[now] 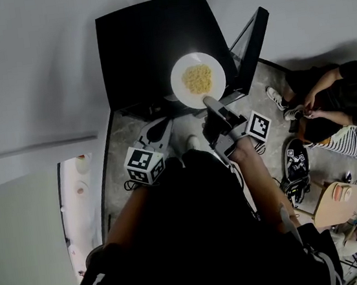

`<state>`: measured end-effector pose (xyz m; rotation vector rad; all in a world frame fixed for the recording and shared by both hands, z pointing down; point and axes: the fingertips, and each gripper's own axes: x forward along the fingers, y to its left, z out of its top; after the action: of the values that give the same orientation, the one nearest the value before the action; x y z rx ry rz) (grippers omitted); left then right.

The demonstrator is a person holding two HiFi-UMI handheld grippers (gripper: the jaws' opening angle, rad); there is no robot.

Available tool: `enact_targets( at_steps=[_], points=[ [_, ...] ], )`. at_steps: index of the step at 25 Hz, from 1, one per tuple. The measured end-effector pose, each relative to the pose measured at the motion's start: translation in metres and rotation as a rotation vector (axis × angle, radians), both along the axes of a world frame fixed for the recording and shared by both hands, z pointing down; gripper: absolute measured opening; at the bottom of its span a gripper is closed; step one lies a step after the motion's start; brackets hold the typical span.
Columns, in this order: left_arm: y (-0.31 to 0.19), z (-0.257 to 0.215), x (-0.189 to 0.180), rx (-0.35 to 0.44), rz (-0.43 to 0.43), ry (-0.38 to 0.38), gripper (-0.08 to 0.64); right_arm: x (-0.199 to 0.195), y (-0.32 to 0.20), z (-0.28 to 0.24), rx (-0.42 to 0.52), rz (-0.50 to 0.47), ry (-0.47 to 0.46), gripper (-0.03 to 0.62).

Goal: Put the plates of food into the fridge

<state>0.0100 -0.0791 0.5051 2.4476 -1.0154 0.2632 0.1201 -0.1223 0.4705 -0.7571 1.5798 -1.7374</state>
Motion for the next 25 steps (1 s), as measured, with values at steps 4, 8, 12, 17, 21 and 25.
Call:
enact_targets(
  at_steps=[4,8,12,17,21,25],
  points=[
    [-0.013,0.013,-0.004,-0.025,0.0,-0.006,0.02,0.007,0.001,0.013,0.001,-0.002,0.028,0.032],
    [-0.011,0.017,-0.01,-0.024,0.001,-0.001,0.02,0.006,0.017,0.015,0.01,0.003,0.011,0.031],
    [0.038,0.002,-0.033,0.005,0.005,0.024,0.02,-0.019,0.077,0.001,0.03,0.004,0.014,0.031],
    [0.04,0.002,-0.04,0.005,0.01,0.029,0.02,-0.027,0.092,-0.002,0.042,0.011,-0.01,0.031],
    [0.05,-0.008,-0.044,0.022,-0.001,0.022,0.02,-0.034,0.107,-0.006,0.05,-0.021,-0.019,0.031],
    [0.057,-0.012,-0.043,0.038,-0.04,0.01,0.02,-0.036,0.116,0.0,0.061,-0.084,-0.012,0.031]
  ],
)
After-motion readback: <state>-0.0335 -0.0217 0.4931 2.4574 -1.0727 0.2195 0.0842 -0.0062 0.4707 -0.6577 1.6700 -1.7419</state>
